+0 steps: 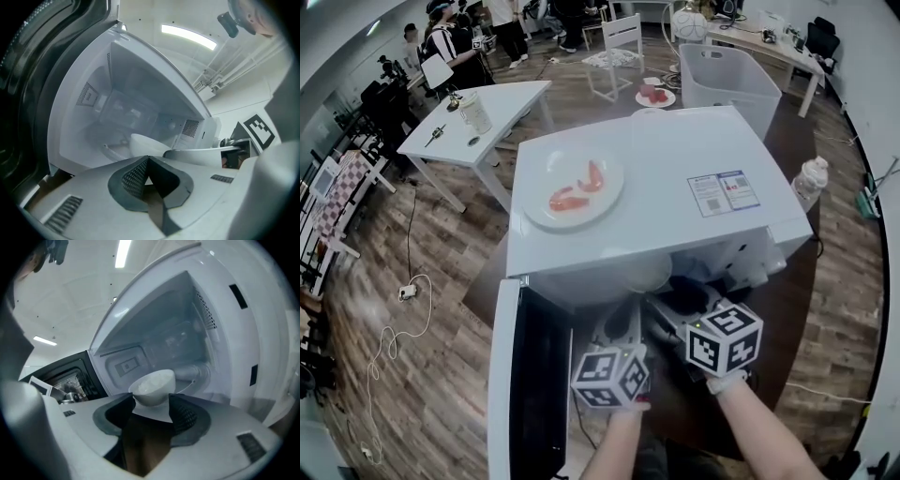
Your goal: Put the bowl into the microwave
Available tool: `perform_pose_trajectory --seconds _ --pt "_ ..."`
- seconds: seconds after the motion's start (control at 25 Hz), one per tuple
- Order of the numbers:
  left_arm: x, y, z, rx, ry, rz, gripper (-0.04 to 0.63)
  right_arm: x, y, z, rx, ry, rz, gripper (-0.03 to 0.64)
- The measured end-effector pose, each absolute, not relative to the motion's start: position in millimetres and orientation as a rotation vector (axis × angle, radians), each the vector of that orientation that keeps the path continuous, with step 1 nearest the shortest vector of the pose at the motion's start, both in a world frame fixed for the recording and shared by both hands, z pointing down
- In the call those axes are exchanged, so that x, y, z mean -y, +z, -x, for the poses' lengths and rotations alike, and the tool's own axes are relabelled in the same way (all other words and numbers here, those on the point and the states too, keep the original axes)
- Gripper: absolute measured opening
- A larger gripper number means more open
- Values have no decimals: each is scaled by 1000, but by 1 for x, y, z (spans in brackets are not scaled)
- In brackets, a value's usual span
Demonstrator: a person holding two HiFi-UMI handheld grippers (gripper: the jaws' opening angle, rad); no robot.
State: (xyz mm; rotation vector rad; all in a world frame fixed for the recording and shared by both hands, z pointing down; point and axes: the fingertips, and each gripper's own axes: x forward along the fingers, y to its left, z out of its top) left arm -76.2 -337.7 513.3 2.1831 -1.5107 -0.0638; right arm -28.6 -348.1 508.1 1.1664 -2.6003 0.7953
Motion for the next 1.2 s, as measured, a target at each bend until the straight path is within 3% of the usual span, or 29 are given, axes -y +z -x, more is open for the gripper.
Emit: perform_pose_trajectory --seconds 0.36,0.56,1.2 --pt "342 515 78 1515 -56 -2172 2 349 509 32 2576 694 -1183 180" --pt "347 519 79 1516 -46 -2165 2 357 508 29 2575 678 -1237 73" --pt "365 514 74 1498 -46 -2193 2 376 507 27 2577 697 -1295 44"
